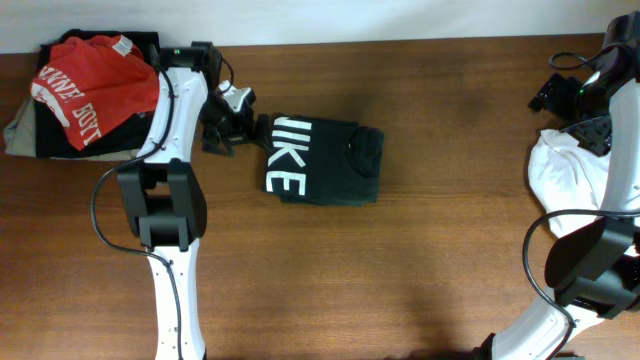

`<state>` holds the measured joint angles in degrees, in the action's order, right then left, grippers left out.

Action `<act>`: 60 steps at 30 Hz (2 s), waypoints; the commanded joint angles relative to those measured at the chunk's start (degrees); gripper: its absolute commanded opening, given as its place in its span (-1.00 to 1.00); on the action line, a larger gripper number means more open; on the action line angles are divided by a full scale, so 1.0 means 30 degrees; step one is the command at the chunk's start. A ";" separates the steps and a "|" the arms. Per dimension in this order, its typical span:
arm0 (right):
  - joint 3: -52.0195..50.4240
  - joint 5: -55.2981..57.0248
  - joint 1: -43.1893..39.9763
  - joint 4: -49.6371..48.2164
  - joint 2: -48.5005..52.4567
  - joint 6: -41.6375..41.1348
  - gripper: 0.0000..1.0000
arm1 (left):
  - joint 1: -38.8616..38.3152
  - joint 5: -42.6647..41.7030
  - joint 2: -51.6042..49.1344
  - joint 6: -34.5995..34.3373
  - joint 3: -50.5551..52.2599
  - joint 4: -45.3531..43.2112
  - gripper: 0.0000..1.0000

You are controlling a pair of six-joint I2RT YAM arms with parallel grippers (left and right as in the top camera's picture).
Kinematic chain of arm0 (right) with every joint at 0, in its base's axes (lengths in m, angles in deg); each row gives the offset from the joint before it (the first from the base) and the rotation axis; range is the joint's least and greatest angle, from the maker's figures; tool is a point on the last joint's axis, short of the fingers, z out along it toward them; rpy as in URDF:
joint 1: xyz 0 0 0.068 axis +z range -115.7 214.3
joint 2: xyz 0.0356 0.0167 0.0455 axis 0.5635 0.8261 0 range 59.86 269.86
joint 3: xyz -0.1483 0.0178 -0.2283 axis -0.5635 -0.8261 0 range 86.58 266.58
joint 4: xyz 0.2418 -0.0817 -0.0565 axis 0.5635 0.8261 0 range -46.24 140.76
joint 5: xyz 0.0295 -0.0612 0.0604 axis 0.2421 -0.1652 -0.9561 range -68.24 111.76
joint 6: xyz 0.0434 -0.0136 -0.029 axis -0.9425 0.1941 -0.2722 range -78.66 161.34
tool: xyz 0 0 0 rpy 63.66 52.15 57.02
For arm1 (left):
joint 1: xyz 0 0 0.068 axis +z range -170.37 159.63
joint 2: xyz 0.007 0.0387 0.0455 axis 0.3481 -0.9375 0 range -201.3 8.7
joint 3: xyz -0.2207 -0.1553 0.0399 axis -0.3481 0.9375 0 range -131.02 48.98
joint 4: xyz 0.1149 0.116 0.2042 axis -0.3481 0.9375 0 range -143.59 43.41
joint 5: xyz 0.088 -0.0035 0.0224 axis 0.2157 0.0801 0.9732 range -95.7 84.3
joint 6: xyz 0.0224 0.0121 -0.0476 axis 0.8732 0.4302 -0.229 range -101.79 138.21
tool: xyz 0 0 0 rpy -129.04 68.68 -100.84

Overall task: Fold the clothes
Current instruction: 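Grasp the folded shirt with the left gripper and lift it, then place the folded shirt onto the back-left shirt stack with the left gripper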

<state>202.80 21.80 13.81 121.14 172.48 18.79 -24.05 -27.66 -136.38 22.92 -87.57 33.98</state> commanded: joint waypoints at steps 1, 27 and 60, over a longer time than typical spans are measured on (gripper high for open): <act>0.0058 0.0226 -0.0058 -0.0015 -0.0087 -0.0073 0.97 | -0.0007 -0.4175 0.0095 0.2186 0.3934 -0.2499 0.98; 0.0058 0.0226 -0.0058 -0.0015 -0.0087 -0.0080 0.97 | -0.1137 0.5799 0.0109 -0.1617 0.1559 -1.1591 -0.99; 0.0058 0.0226 -0.0058 -0.0015 -0.0087 -0.0073 0.98 | 1.0448 0.6965 0.2098 -0.4845 -0.1931 -1.2320 0.94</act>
<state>202.80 21.77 13.81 121.12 172.48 18.84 7.01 -7.35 -134.00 8.21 -93.93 -2.65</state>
